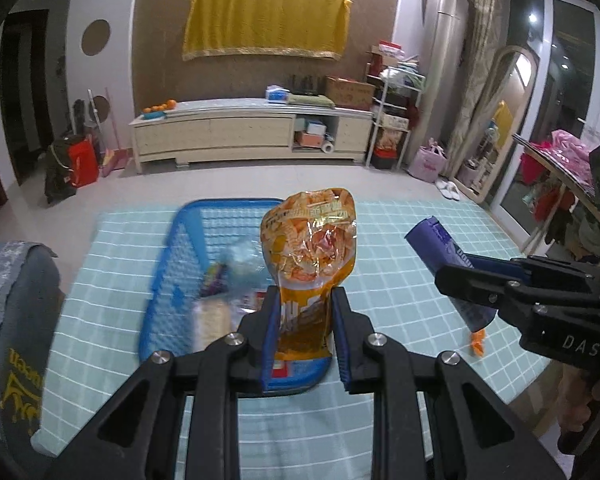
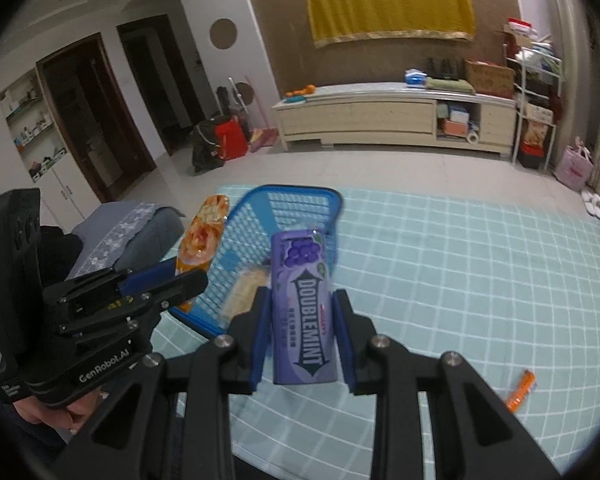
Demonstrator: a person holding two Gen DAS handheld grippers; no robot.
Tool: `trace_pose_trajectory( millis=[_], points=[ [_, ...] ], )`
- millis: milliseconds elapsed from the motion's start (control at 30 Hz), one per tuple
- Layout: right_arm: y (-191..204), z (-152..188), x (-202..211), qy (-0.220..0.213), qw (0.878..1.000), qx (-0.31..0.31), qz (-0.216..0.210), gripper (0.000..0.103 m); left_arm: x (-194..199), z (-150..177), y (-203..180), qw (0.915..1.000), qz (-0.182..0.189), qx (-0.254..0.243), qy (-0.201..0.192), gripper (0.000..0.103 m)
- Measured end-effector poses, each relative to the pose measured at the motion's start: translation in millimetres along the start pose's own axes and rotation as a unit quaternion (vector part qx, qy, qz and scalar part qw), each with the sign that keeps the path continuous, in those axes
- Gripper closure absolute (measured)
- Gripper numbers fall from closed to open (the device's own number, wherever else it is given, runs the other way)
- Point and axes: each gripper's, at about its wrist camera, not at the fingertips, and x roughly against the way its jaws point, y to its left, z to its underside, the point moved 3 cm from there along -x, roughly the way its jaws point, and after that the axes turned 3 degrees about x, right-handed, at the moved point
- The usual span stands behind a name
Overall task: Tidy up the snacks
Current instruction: 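Carry the snack bag and gum box over the blue basket with both grippers, then open the left gripper to drop the snack bag into the basket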
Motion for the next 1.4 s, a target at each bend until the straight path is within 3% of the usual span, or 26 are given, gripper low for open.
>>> trace_pose_trajectory(
  millis=[367, 633, 967, 1067, 1200, 1400],
  points=[
    [33, -12, -48, 0.022, 0.999, 0.019, -0.028, 0.068, -11, 0, 47, 0.9996, -0.015, 0.022, 0.013, 0.08],
    [25, -6, -82, 0.049, 0.998, 0.01, -0.025, 0.068, -49, 11, 50, 0.9984, 0.001, 0.029, 0.048, 0.08],
    [12, 3, -87, 0.06, 0.998, -0.001, -0.01, 0.068, -82, 27, 37, 0.9959, 0.021, 0.029, 0.084, 0.077],
    [6, 5, -85, 0.063, 0.998, -0.006, -0.007, 0.068, -87, 32, 33, 0.995, 0.023, 0.02, 0.095, 0.072],
    [3, 7, -79, 0.063, 0.998, -0.007, -0.002, 0.068, -84, 39, 31, 0.995, 0.023, 0.011, 0.096, 0.048],
    [8, 1, -71, 0.055, 0.998, -0.006, -0.003, 0.068, -62, 32, 45, 0.9961, 0.03, 0.031, 0.077, 0.043]
  ],
)
